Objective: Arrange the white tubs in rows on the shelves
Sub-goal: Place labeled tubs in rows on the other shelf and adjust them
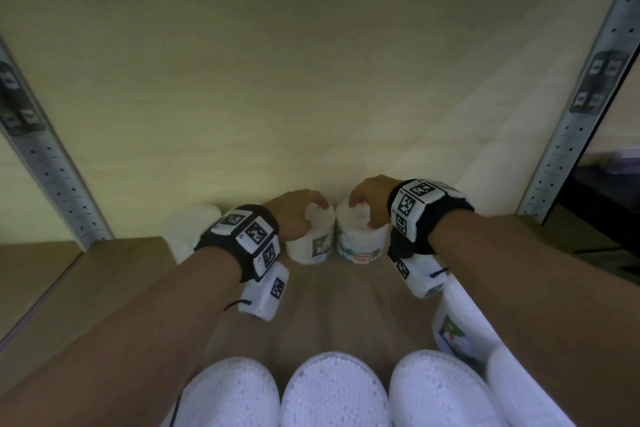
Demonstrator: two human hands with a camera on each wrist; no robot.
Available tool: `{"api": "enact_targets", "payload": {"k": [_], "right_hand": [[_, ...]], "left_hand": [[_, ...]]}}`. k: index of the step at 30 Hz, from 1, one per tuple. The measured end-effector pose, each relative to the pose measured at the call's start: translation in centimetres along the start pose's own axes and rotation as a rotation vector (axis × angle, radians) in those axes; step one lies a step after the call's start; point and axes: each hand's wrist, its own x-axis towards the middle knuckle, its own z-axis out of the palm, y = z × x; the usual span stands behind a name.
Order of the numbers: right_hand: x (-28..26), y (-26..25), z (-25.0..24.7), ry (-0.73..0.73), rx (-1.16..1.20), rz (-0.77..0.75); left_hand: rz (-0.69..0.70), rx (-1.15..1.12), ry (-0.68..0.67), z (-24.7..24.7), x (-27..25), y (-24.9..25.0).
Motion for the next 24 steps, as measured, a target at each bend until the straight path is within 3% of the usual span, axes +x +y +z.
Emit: {"api": "enact_targets", "payload": {"k": [4, 6, 10, 14, 24], "right_hand": [[0.3, -0.1, 0.0, 0.052, 0.005, 0.009], [0.1, -0.1, 0.2, 0.011, 0.004, 0.025], [-0.6, 0.3, 0.7, 0.179, -0.043, -0.02], [-0.5, -0.2, 0.1, 0.032, -0.033, -0.01], [-0.7, -0.3, -0.1, 0.026, -0.026, -0.029]], "left_hand": [[-0.023, -0.012, 0.229, 0.4, 0.1, -0.2], [-0.055, 0.028, 0.291, 0.7, 0.3, -0.2], [-0.111, 0.131, 0.237, 1.4, 0.5, 0.0], [-0.113, 0.135, 0.202, 1.4, 0.6, -0.1], [-0.055, -0.022, -0.005, -0.2, 0.3, 0.1]]}}
